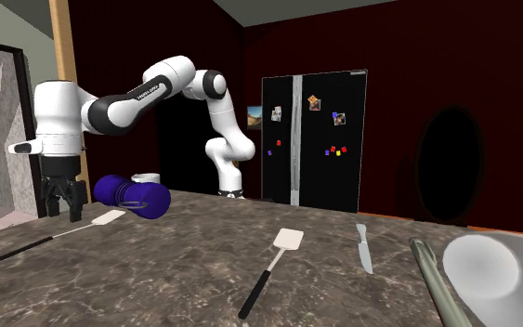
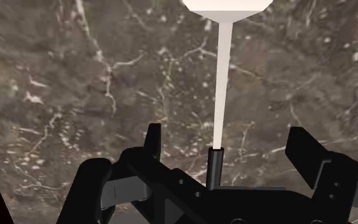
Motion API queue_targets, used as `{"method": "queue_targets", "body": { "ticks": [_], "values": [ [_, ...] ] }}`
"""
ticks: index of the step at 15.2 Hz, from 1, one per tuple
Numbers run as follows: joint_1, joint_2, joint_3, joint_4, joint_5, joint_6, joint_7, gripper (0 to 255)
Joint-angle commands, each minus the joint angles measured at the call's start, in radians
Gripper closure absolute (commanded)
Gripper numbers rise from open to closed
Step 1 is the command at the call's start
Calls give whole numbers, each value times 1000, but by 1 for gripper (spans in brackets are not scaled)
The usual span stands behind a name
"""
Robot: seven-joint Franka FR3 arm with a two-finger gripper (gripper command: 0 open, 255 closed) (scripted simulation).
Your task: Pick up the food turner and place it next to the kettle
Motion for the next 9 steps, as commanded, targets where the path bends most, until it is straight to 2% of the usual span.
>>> {"method": "queue_targets", "body": {
  "ticks": [1,2,9],
  "values": [
    [1,-36,-4,12,-9,-48,3,0],
    [2,-47,-6,22,-12,-70,5,0],
    [2,-47,-6,22,-12,-70,5,0]
  ]
}}
